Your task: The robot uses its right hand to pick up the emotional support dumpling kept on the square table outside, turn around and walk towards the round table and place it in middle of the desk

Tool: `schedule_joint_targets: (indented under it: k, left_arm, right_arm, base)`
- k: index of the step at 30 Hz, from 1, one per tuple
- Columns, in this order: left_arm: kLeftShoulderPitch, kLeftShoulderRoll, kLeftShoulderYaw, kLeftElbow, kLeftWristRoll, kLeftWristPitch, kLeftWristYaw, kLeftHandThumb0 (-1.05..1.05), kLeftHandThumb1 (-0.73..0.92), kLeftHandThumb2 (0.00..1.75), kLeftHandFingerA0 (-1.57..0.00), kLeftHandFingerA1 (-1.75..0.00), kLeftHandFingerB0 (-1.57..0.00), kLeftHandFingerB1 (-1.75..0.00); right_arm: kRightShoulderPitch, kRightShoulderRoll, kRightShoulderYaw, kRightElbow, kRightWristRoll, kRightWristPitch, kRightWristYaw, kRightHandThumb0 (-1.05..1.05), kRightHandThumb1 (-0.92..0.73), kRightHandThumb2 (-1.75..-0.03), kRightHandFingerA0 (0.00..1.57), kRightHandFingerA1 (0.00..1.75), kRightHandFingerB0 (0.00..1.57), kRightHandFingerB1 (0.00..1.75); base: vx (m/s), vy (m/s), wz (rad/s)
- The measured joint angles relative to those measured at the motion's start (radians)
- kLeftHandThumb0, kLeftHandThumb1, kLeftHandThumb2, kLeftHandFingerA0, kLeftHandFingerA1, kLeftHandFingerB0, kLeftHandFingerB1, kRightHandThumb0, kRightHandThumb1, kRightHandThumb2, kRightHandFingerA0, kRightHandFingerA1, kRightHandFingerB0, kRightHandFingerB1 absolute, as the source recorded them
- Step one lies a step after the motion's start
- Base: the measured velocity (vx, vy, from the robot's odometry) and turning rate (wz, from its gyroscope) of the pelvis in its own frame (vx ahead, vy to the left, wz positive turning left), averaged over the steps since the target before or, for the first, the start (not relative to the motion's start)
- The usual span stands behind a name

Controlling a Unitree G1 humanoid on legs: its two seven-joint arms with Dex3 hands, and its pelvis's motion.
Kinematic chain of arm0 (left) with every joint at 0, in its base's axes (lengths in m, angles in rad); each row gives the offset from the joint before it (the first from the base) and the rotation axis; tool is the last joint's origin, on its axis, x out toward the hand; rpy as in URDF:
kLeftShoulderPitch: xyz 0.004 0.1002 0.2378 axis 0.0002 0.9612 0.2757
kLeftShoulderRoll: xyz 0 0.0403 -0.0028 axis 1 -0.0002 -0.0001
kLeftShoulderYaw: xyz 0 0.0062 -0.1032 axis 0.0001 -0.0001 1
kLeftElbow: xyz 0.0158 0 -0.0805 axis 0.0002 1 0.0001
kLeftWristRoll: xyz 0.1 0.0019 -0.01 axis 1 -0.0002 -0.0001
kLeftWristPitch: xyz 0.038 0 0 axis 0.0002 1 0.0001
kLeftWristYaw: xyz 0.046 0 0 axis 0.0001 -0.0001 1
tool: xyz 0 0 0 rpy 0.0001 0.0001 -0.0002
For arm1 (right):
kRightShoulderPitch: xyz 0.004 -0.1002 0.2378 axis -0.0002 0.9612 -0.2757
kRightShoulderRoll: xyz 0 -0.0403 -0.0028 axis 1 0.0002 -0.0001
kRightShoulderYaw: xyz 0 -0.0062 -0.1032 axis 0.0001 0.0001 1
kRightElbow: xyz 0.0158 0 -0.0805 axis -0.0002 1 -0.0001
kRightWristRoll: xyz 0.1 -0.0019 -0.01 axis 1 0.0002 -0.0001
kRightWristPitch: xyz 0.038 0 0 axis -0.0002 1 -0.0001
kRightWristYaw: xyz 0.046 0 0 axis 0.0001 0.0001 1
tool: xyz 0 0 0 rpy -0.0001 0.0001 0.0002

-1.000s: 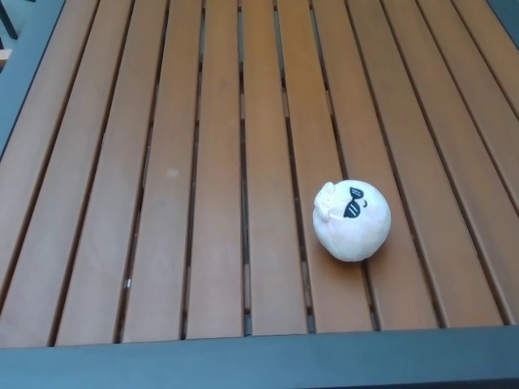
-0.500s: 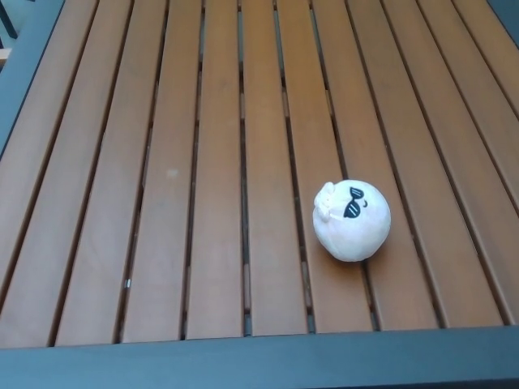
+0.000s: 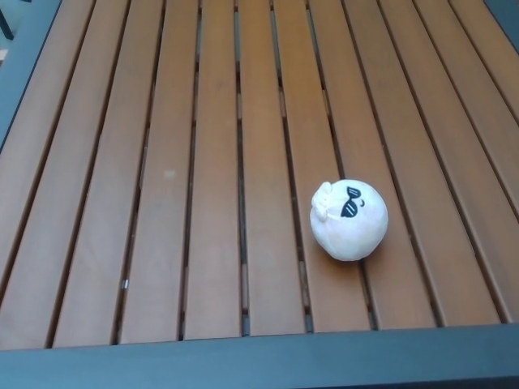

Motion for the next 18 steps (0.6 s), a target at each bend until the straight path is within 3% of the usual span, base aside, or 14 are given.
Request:
schedule_joint_targets:
  k: [1, 4, 5, 7, 12, 14, 15, 18]
  left_arm:
    - [0.000, 0.000, 0.000, 0.000, 0.000, 0.000, 0.000, -0.03, 0.49, 1.05, -0.98, -1.00, -0.85, -0.87]
    - [0.005, 0.000, 0.001, 0.000, 0.000, -0.001, 0.000, -0.03, 0.49, 1.05, -0.98, -1.00, -0.85, -0.87]
    - [0.005, 0.000, 0.001, 0.000, 0.000, -0.002, 0.000, -0.09, 0.57, 0.73, -0.92, -0.99, -0.89, -0.75]
    - [0.005, -0.001, 0.001, -0.001, 0.000, -0.002, 0.001, -0.09, 0.57, 0.73, -0.92, -0.99, -0.89, -0.75]
    - [0.013, -0.002, 0.001, 0.000, 0.000, -0.002, 0.001, -0.09, 0.56, 0.78, -0.98, -1.01, -0.91, -0.75]
    - [0.014, -0.003, 0.000, 0.000, 0.000, -0.002, 0.001, -0.05, 0.53, 0.87, -0.97, -1.00, -0.91, -0.75]
    - [0.016, -0.003, 0.000, 0.001, 0.001, -0.002, 0.001, -0.06, 0.57, 0.86, -0.93, -0.97, -0.89, -0.74]
    - [0.018, -0.004, 0.000, 0.001, 0.001, -0.002, 0.001, -0.06, 0.57, 0.86, -0.93, -0.97, -0.89, -0.74]
  right_arm:
    - [-0.020, -0.072, 0.024, -0.030, 0.006, 0.023, 0.026, -0.79, -0.67, -0.61, 0.00, 0.25, 0.11, 0.32]
    - [-0.067, -0.165, 0.089, -0.066, 0.014, 0.053, 0.066, -0.79, -0.67, -0.61, 0.00, 0.25, 0.11, 0.32]
    - [-0.089, -0.189, 0.123, -0.074, 0.016, 0.059, 0.079, -0.90, -0.57, -0.96, 0.02, 0.07, 0.11, 0.26]
    - [-0.152, -0.235, 0.215, -0.093, 0.017, 0.075, 0.113, -0.90, -0.57, -0.96, 0.02, 0.07, 0.11, 0.26]
    - [-0.302, -0.237, 0.425, -0.115, 0.006, 0.109, 0.174, -0.88, -0.55, -0.95, 0.04, 0.08, 0.09, 0.23]
    - [-0.327, -0.233, 0.462, -0.116, 0.003, 0.115, 0.185, -0.79, -0.49, -0.94, 0.00, 0.17, 0.02, 0.32]
    - [-0.380, -0.219, 0.540, -0.118, -0.005, 0.129, 0.208, -0.78, -0.49, -0.90, 0.02, 0.29, 0.12, 0.38]
    - [-0.440, -0.195, 0.640, -0.117, -0.017, 0.146, 0.239, -0.78, -0.49, -0.90, 0.02, 0.29, 0.12, 0.38]
  base:
    - [0.00, 0.000, 0.00]
    - [0.00, 0.000, 0.00]
    - [0.00, 0.000, 0.00]
    - [0.00, 0.000, 0.00]
    - [0.00, 0.000, 0.00]
    - [0.00, 0.000, 0.00]
    - [0.00, 0.000, 0.00]
    - [0.00, 0.000, 0.00]
